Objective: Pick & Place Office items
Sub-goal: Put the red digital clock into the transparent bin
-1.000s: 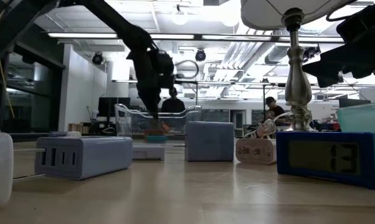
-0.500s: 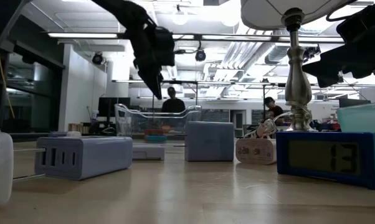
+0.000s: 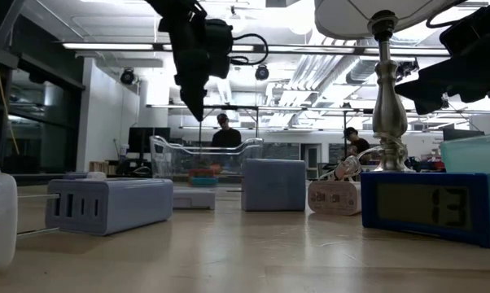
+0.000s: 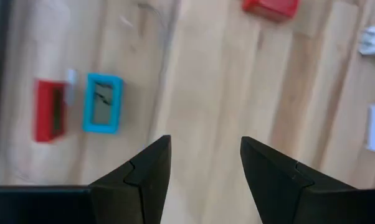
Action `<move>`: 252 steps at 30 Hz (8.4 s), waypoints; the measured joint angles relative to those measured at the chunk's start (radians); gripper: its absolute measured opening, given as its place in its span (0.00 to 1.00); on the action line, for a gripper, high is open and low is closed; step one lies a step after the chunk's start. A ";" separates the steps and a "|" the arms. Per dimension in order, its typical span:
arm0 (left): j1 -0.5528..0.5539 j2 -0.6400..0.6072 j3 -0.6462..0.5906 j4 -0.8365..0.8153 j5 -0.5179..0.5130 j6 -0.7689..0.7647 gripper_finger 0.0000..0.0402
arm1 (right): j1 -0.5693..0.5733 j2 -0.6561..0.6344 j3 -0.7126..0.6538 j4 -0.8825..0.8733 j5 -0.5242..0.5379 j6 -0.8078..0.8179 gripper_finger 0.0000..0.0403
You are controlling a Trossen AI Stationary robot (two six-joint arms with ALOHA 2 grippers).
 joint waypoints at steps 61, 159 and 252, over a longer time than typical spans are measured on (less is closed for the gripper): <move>-1.157 -0.209 -0.500 0.139 -0.400 -1.943 0.46 | 0.000 0.000 0.000 0.005 0.000 0.000 0.53; -1.328 0.099 -0.250 0.218 -0.272 -2.692 0.47 | 0.000 0.000 0.000 0.004 0.000 0.000 0.53; -1.303 0.213 -0.251 0.260 -0.150 -2.710 0.41 | 0.000 0.000 0.000 0.001 0.000 0.000 0.53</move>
